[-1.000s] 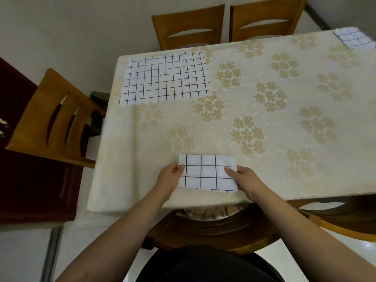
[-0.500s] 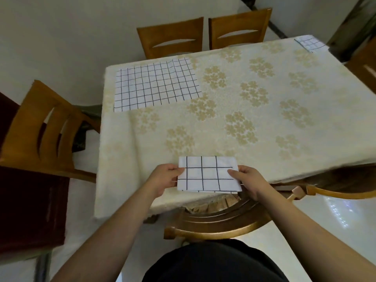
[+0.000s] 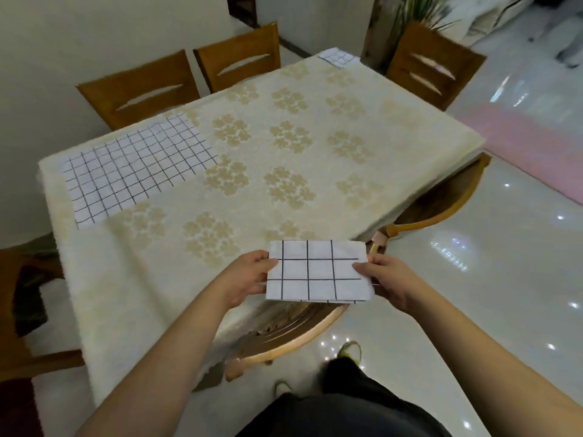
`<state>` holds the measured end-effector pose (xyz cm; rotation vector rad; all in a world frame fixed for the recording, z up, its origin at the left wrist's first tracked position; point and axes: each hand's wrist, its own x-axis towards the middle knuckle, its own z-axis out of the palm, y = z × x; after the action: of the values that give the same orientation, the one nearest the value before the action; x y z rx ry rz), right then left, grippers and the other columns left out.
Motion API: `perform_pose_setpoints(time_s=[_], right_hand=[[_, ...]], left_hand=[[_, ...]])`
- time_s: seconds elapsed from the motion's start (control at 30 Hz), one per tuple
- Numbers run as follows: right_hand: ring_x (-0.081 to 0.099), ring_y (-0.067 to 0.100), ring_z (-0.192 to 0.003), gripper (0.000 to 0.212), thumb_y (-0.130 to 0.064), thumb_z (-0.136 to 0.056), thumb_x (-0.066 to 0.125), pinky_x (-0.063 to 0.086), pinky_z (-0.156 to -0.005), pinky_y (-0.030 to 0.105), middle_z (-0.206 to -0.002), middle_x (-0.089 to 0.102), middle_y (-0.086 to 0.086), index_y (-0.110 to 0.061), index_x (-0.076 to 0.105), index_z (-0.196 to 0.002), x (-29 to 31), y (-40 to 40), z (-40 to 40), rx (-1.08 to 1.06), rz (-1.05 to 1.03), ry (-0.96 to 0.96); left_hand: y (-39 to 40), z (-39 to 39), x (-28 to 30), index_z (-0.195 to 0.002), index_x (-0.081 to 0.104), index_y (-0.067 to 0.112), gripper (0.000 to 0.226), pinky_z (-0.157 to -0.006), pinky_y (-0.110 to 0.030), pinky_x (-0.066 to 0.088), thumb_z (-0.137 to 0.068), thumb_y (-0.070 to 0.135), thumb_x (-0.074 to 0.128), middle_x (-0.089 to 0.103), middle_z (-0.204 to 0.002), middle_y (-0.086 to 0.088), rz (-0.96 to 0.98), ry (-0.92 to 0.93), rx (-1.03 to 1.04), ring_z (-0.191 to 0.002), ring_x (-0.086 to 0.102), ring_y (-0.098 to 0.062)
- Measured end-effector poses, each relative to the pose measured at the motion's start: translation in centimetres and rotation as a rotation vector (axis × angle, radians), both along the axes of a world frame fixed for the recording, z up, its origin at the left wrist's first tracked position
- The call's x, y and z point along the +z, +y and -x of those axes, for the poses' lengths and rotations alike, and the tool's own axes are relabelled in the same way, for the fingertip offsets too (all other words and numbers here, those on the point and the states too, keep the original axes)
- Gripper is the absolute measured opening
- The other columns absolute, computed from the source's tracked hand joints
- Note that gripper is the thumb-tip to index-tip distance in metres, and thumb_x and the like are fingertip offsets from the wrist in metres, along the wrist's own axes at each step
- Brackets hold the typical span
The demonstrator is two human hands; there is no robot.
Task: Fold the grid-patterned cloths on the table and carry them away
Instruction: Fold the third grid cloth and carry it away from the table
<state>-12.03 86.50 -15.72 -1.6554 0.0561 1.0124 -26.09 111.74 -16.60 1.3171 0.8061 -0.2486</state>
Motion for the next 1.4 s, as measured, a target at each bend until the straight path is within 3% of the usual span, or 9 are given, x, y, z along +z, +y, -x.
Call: perform_pose_setpoints(time_s=[0.13, 0.27, 0.37, 0.57, 0.8, 0.9, 1.0, 1.17, 1.4], right_hand=[[0.069, 0.03, -0.097, 0.025, -0.014, -0.091, 0.062, 0.058, -0.079, 0.037, -0.107, 0.071, 0.016, 0.002, 0.062, -0.112, 0.4, -5.5, -0.4, -0.086, -0.01, -0.018], [0.07, 0.027, -0.092, 0.017, -0.011, -0.092, 0.061, 0.057, -0.073, 0.032, -0.107, 0.07, 0.018, -0.002, 0.066, -0.105, 0.4, -10.8, -1.0, -0.212, -0.021, -0.014], [0.067, 0.033, -0.099, 0.025, -0.012, -0.092, 0.06, 0.058, -0.08, 0.034, -0.108, 0.07, 0.021, 0.005, 0.064, -0.111, 0.3, -15.5, -1.9, -0.292, -0.019, -0.001], [0.065, 0.021, -0.083, 0.026, -0.013, -0.093, 0.059, 0.056, -0.078, 0.032, -0.098, 0.067, 0.015, 0.006, 0.061, -0.111, 0.0, -26.7, -4.1, -0.452, -0.067, 0.01], [0.061, 0.023, -0.087, 0.028, -0.013, -0.092, 0.061, 0.053, -0.089, 0.038, -0.099, 0.065, 0.016, 0.006, 0.06, -0.112, -0.7, -37.8, -6.2, -0.584, -0.08, 0.003], [0.062, 0.024, -0.088, 0.03, -0.012, -0.091, 0.061, 0.051, -0.093, 0.041, -0.098, 0.067, 0.015, 0.01, 0.06, -0.112, -0.9, -40.6, -6.7, -0.639, -0.073, 0.019], [0.065, 0.022, -0.085, 0.017, -0.012, -0.092, 0.06, 0.056, -0.081, 0.032, -0.098, 0.069, 0.015, 0.0, 0.065, -0.104, -1.2, -42.6, -7.2, -0.669, -0.08, 0.034], [0.067, 0.02, -0.085, 0.02, -0.013, -0.092, 0.06, 0.056, -0.072, 0.027, -0.1, 0.07, 0.015, 0.002, 0.065, -0.104, -2.0, -45.0, -8.6, -0.713, -0.065, 0.058], [0.067, 0.021, -0.085, 0.02, -0.012, -0.093, 0.059, 0.057, -0.079, 0.028, -0.102, 0.071, 0.017, 0.003, 0.065, -0.105, -2.9, -46.7, -13.9, -0.74, -0.009, 0.056]], left_hand=[[-3.6, -3.3, 1.1, -0.113, 0.061, 0.003, 0.022, -0.081, -0.039, 0.058, -0.098, 0.018, 0.055, 0.073, -0.106, -0.012, -0.017, -0.004, -0.106, -0.096, 0.07, -0.024], [-8.2, -6.6, 2.5, -0.109, 0.06, 0.003, 0.018, -0.066, -0.031, 0.059, -0.097, 0.015, 0.055, 0.072, -0.103, -0.013, -0.089, 0.003, -0.24, -0.091, 0.071, -0.022], [-12.2, -9.4, 3.6, -0.103, 0.062, 0.005, 0.011, -0.053, -0.023, 0.052, -0.096, 0.011, 0.056, 0.07, -0.092, -0.011, -0.143, -0.022, -0.319, -0.074, 0.069, -0.015], [-22.8, -15.6, 4.5, -0.108, 0.063, 0.005, 0.016, -0.084, -0.046, 0.058, -0.096, 0.013, 0.056, 0.072, -0.103, -0.016, -0.2, -0.048, -0.481, -0.091, 0.07, -0.026], [-34.2, -20.9, 3.9, -0.108, 0.064, 0.008, 0.015, -0.061, -0.026, 0.057, -0.097, 0.015, 0.056, 0.073, -0.102, -0.013, -0.171, -0.031, -0.555, -0.084, 0.073, -0.021], [-37.0, -22.7, 3.0, -0.11, 0.064, 0.008, 0.019, -0.066, -0.031, 0.059, -0.097, 0.019, 0.056, 0.072, -0.106, -0.015, -0.149, 0.014, -0.579, -0.093, 0.072, -0.027], [-38.9, -24.5, 2.2, -0.108, 0.065, 0.009, 0.019, -0.068, -0.031, 0.059, -0.096, 0.021, 0.057, 0.07, -0.109, -0.017, -0.172, 0.024, -0.613, -0.094, 0.071, -0.026], [-41.2, -27.8, 0.9, -0.111, 0.064, 0.004, 0.022, -0.07, -0.032, 0.06, -0.095, 0.018, 0.059, 0.068, -0.107, -0.023, -0.159, 0.01, -0.661, -0.09, 0.067, -0.025], [-43.2, -34.0, -1.0, -0.114, 0.062, 0.0, 0.025, -0.085, -0.042, 0.056, -0.095, 0.015, 0.059, 0.068, -0.107, -0.02, -0.064, 0.027, -0.661, -0.093, 0.065, -0.027]])
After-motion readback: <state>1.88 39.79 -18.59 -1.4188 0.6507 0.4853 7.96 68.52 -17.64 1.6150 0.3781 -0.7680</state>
